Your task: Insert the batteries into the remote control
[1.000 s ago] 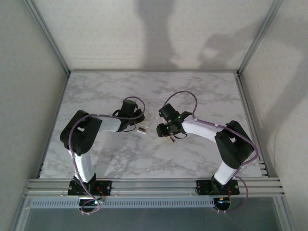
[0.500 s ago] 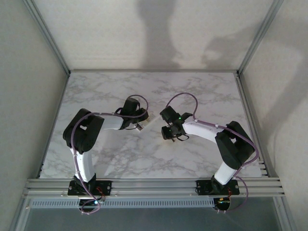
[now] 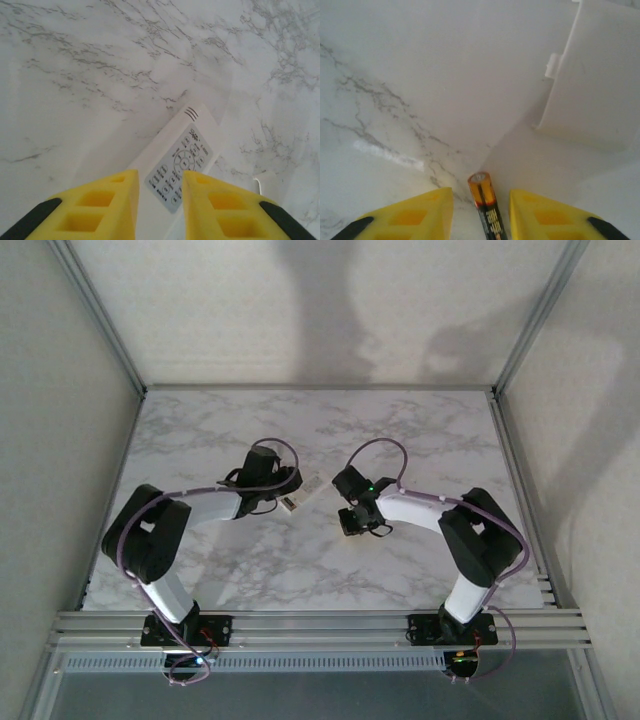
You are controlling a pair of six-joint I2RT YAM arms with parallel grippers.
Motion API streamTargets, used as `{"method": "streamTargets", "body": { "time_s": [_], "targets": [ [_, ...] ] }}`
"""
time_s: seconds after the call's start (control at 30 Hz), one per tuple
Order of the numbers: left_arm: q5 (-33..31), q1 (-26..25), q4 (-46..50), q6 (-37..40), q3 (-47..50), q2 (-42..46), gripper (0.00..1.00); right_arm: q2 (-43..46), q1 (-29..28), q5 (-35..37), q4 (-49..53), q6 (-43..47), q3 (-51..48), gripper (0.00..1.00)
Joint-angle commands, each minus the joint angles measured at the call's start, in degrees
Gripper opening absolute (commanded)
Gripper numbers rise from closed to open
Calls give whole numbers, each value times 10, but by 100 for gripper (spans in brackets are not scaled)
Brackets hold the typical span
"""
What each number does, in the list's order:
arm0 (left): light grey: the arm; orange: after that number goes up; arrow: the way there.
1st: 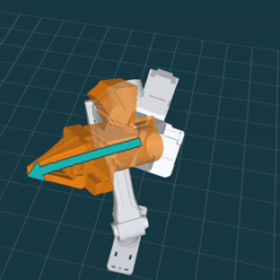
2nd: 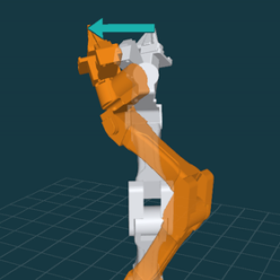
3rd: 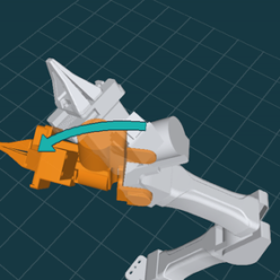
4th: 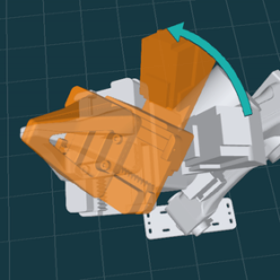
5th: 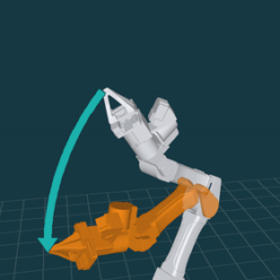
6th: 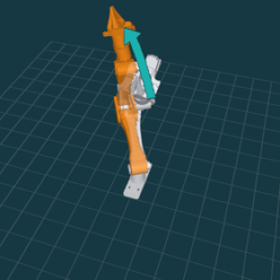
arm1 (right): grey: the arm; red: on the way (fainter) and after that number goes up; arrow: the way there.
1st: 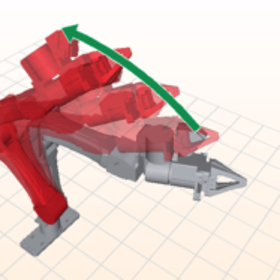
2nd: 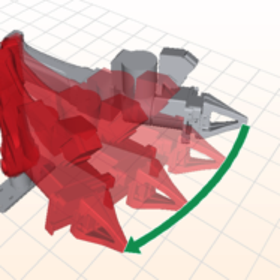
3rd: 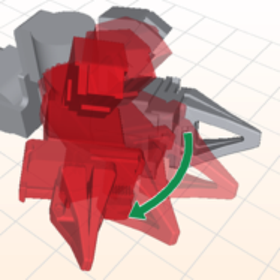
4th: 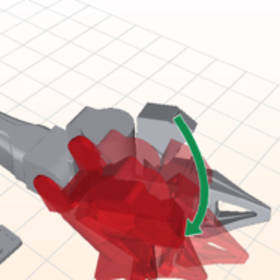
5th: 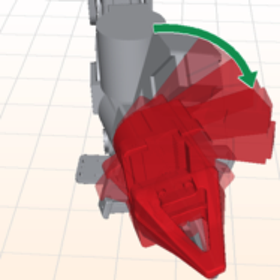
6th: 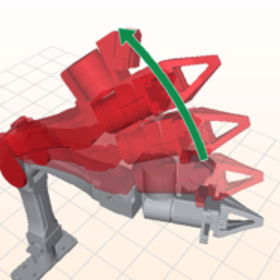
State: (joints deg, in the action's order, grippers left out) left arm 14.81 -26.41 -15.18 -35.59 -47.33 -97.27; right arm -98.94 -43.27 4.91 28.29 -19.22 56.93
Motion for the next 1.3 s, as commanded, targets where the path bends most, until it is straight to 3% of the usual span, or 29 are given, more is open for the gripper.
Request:
{"method": "streamTargets", "body": {
  "time_s": [0.0,0.13,0.43,0.53,0.77,1.27],
  "targets": [
    [-19,5,9,-2,17,34,29,-18,2,13,13,18,20,33],
    [-18,7,9,-3,29,47,30,-27,2,19,20,28,26,30],
    [-14,8,1,-13,69,78,30,-22,1,10,23,45,28,4],
    [-18,14,1,-21,92,98,29,-12,-7,1,18,48,35,1],
    [-42,50,-11,-64,179,172,26,-17,-22,-44,-26,62,86,0],
    [-10,64,-62,-133,302,234,20,-166,-68,-123,-131,106,252,1]
  ]
}}
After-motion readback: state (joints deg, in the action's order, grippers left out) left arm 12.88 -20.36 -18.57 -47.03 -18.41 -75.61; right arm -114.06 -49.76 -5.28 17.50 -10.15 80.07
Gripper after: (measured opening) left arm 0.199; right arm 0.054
